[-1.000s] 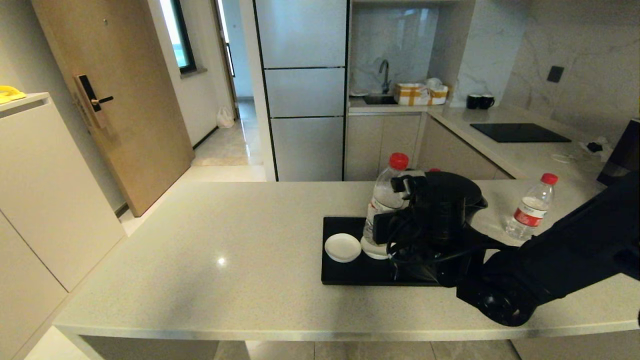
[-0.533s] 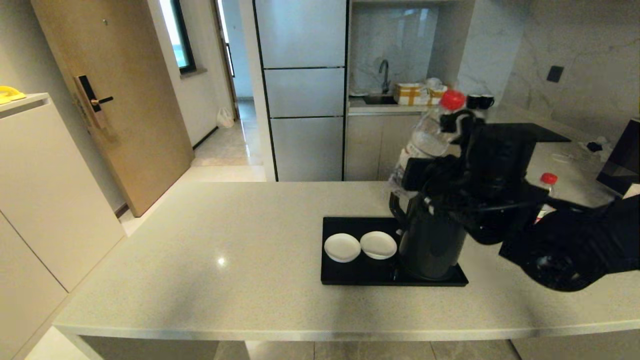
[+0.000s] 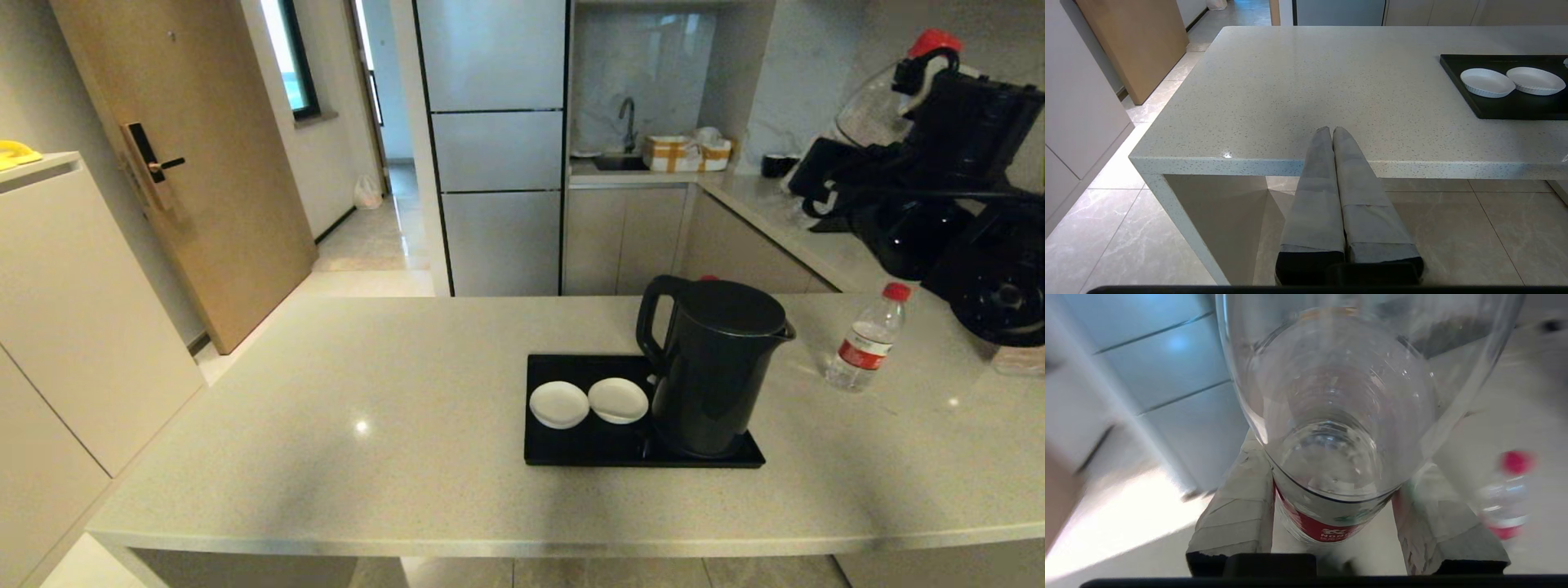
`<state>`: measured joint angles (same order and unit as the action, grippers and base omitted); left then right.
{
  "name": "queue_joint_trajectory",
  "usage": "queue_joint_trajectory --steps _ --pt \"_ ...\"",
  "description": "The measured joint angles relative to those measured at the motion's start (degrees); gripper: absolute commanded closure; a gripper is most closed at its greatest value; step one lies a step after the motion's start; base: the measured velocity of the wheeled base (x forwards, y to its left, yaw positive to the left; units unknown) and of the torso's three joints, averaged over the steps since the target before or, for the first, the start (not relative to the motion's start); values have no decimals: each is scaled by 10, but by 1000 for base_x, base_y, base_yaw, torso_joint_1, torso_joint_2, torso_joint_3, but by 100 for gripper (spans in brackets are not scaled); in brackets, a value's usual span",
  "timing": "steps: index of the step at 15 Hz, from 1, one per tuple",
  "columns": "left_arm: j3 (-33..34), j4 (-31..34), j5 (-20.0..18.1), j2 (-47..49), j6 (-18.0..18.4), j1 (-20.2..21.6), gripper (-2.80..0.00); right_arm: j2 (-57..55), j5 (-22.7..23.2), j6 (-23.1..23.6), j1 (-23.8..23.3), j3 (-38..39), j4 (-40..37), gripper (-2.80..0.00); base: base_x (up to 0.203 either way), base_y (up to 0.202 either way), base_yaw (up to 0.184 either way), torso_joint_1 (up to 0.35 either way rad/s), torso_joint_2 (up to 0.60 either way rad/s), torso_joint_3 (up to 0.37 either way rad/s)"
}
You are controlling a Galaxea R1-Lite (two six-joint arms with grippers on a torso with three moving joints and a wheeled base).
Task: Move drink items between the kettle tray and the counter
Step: Place it on the right
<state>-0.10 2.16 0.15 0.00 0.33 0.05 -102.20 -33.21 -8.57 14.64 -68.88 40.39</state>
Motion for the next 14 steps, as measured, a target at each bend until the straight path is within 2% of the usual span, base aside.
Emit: queue_joint_trajectory --steps 5,8,11,14 --pt "0 0 0 0 0 0 0 -70 2 0 -79 -63 -82 0 0 0 0 0 0 0" --pt "0 0 0 0 0 0 0 -108 2 -7 -117 -78 -174 0 0 0 0 0 0 0" --pt "0 0 0 0 0 0 0 -130 -9 -38 -197 -54 -184 0 0 0 0 0 0 0" --pt "0 0 0 0 0 0 0 -161 -23 -42 -292 -46 -172 0 0 0 0 0 0 0"
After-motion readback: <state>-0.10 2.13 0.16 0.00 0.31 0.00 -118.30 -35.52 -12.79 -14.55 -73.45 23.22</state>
